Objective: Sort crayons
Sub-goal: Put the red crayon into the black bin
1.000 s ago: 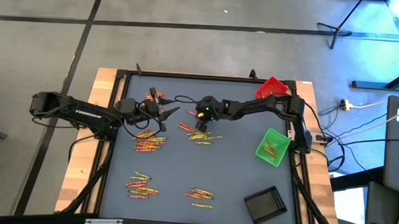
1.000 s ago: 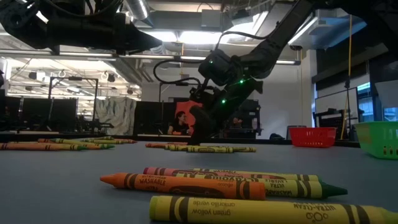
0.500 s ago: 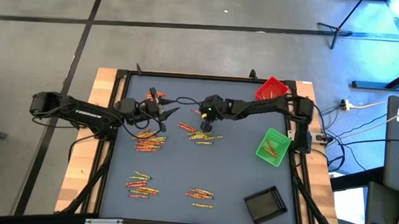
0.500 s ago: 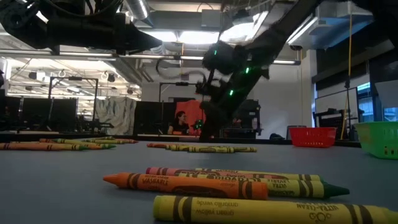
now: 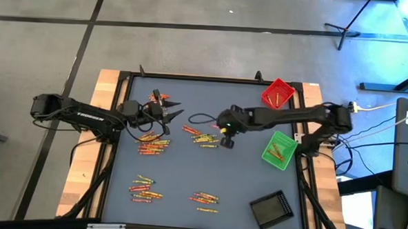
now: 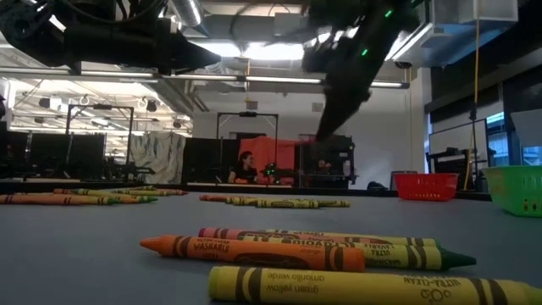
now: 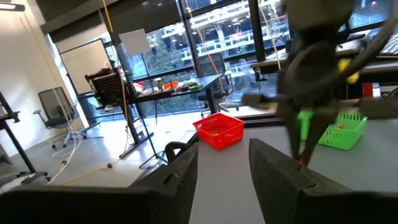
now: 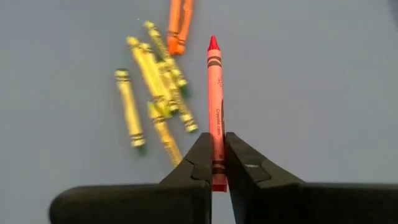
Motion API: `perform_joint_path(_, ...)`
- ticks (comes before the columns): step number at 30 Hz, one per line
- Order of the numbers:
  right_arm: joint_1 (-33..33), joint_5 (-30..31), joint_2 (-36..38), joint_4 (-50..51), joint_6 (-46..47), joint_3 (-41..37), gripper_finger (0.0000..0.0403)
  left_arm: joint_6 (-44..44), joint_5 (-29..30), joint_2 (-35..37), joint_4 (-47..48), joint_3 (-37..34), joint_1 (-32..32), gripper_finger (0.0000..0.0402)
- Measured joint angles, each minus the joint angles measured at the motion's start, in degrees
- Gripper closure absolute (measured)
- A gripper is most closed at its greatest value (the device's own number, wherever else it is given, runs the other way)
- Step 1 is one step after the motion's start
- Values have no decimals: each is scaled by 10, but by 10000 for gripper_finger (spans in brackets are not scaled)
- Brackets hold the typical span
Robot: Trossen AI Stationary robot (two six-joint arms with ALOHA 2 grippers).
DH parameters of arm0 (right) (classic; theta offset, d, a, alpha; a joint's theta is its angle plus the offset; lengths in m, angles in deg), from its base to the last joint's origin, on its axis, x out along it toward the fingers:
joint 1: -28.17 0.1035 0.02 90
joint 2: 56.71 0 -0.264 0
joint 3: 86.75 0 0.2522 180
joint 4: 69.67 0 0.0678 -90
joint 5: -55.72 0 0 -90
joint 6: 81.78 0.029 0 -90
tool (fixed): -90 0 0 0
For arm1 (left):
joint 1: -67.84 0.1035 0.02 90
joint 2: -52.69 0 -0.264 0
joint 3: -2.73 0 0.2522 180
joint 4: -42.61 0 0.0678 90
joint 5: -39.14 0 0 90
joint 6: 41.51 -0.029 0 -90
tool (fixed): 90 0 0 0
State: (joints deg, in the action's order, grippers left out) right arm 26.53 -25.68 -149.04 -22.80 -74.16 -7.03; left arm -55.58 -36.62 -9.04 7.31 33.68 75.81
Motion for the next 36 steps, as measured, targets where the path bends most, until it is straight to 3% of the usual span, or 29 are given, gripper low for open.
perform_joint_path(11,96,-6,162,92,132,-94,382,0,0,0,3,0,0,274)
perform_joint_path(20,209,-20,260,211,295,-107,382,0,2,0,-7,0,0,274)
perform_joint_path(28,345,-67,271,220,442,-107,382,0,2,0,-10,0,0,274)
perform_joint_path(36,502,-48,247,168,603,-107,382,0,2,0,-22,0,0,274)
